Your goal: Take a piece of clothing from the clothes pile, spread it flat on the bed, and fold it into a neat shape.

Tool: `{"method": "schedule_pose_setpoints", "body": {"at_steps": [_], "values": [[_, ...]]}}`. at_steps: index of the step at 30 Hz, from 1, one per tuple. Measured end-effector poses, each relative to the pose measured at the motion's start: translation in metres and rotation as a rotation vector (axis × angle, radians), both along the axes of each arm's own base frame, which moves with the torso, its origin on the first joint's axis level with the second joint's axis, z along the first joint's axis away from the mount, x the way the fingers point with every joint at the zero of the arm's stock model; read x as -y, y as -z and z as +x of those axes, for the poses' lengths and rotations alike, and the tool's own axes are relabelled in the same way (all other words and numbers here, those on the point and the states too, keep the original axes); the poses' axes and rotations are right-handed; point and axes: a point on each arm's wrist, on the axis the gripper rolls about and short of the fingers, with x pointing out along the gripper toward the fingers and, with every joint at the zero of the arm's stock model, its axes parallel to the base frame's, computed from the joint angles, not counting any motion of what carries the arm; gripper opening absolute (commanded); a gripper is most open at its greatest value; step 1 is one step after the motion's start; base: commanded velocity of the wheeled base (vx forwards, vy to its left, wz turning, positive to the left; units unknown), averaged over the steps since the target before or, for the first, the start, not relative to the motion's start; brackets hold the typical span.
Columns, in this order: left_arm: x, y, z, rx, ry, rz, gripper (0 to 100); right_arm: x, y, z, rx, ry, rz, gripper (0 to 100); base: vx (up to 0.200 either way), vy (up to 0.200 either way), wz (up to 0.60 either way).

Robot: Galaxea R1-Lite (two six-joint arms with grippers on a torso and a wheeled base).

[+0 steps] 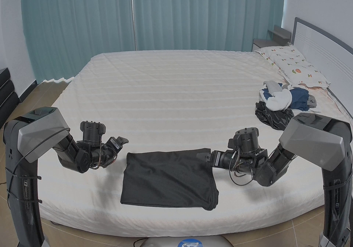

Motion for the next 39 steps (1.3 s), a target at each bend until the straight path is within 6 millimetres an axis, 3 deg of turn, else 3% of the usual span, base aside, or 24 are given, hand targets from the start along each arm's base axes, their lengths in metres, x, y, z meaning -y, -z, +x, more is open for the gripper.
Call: {"method": "schedule_pose_setpoints", "body": {"at_steps": [9, 16, 17, 39], "values": [[0.000, 0.000, 0.000, 0.000, 0.000, 0.000, 100, -0.010, 0.012, 0.059, 0.012, 0.082, 0.023, 100, 0.000, 0.000, 0.00], [0.000, 0.000, 0.000, 0.000, 0.001, -0.001, 100, -0.010, 0.037, 0.073, -0.016, 0.112, 0.010, 100, 0.000, 0.000, 0.00], [0.000, 0.000, 0.000, 0.000, 0.001, -0.001, 100, -0.010, 0.038, 0.073, -0.015, 0.114, 0.010, 0, 0.000, 0.000, 0.00], [0.000, 0.000, 0.000, 0.000, 0.000, 0.000, 100, -0.004, 0.033, 0.090, 0.035, 0.194, 0.050, 0, 0.000, 0.000, 0.00]]}}
